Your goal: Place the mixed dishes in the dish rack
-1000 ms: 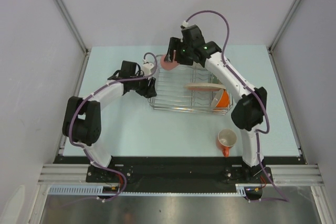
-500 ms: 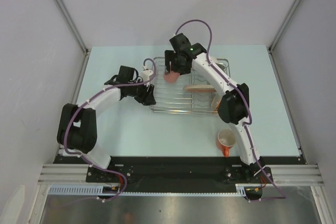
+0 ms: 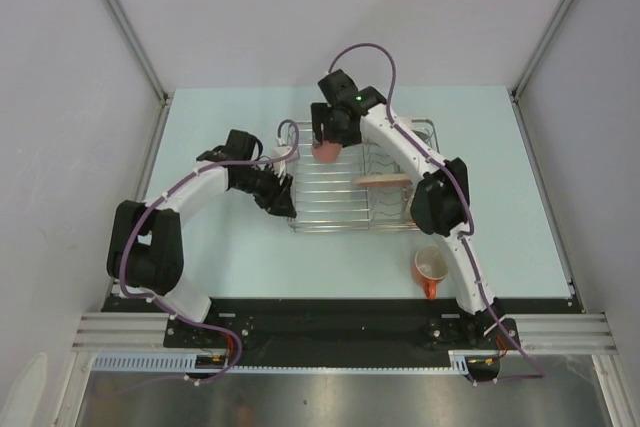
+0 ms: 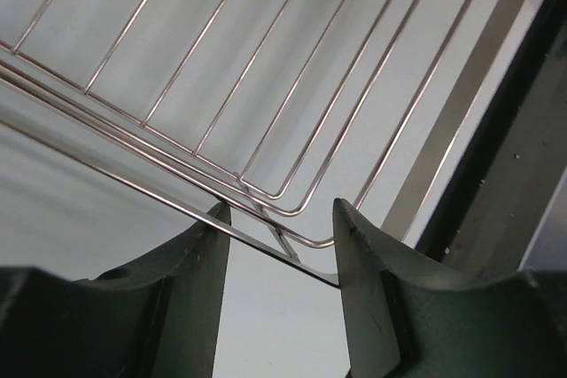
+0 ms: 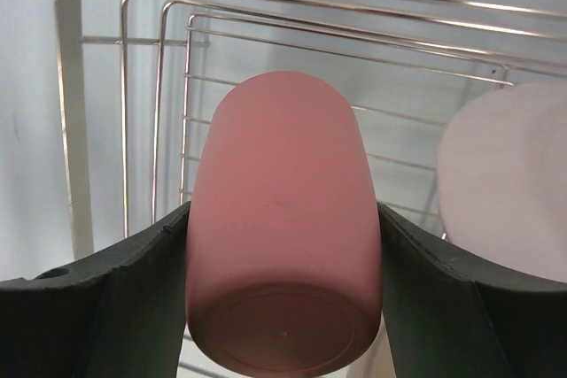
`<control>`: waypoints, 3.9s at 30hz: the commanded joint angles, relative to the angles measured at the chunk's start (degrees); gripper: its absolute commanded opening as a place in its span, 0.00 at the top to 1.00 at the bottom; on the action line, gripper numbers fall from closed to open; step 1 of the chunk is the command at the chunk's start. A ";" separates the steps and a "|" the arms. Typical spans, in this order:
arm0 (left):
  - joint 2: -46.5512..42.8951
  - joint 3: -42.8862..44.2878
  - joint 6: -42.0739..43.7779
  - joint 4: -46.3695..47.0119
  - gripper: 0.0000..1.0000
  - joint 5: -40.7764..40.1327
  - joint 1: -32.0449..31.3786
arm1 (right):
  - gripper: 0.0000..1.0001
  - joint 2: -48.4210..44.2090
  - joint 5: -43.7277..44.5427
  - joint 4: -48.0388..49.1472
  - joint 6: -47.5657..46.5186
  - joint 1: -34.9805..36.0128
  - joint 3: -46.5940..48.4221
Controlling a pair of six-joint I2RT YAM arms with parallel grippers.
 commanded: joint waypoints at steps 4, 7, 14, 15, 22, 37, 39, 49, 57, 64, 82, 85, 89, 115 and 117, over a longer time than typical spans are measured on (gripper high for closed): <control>-2.08 -0.08 13.72 -16.86 0.48 15.31 -2.75 | 1.00 2.83 0.67 -0.62 -2.43 4.08 0.60; -2.43 -0.08 12.67 -15.63 0.46 13.73 -2.66 | 1.00 3.71 0.84 -0.70 -2.61 4.70 0.25; -3.65 5.36 8.80 -13.43 0.27 12.50 -1.61 | 1.00 5.11 1.72 -1.93 -3.57 4.88 0.86; -3.92 6.15 7.93 -13.26 0.26 12.06 -0.91 | 1.00 5.38 1.90 -2.37 -3.66 4.79 0.86; -4.89 13.44 5.73 -12.11 0.12 10.30 3.13 | 0.79 6.52 3.13 -3.25 -4.81 5.05 1.13; -5.59 17.58 4.94 -11.76 0.10 8.54 4.54 | 0.00 3.71 6.38 -4.22 -6.30 7.34 -0.01; -5.50 17.93 4.67 -11.58 0.10 8.45 4.54 | 0.00 2.57 7.08 -4.22 -6.30 7.60 -0.54; -6.30 20.74 3.44 -10.61 0.00 5.03 4.54 | 0.00 -5.41 8.75 -7.11 -5.95 8.39 0.25; -5.33 28.56 6.51 -16.41 0.01 1.43 2.88 | 0.00 -20.18 7.00 -6.94 -4.11 9.97 -13.70; -3.93 33.93 11.78 -23.09 0.00 -6.56 -12.47 | 0.00 -37.67 12.18 -7.21 -0.86 6.13 -23.03; 15.32 47.99 7.93 -19.77 0.00 -34.26 -52.32 | 0.00 -93.47 32.65 -1.93 19.27 -15.60 -62.77; 18.04 50.63 10.72 -19.05 0.00 -33.39 -54.87 | 0.00 -97.79 34.77 -4.04 19.63 -15.51 -62.77; 19.81 51.60 16.70 -19.05 0.01 -29.44 -56.63 | 0.00 -100.26 35.03 -6.85 20.59 -15.60 -62.77; 28.32 46.84 32.79 -11.76 0.09 -23.80 -61.11 | 0.04 -98.59 35.03 -6.68 19.63 -15.07 -63.47; 29.30 47.64 32.71 -12.28 0.11 -24.06 -61.37 | 0.04 -98.77 34.94 -6.85 19.80 -15.07 -63.74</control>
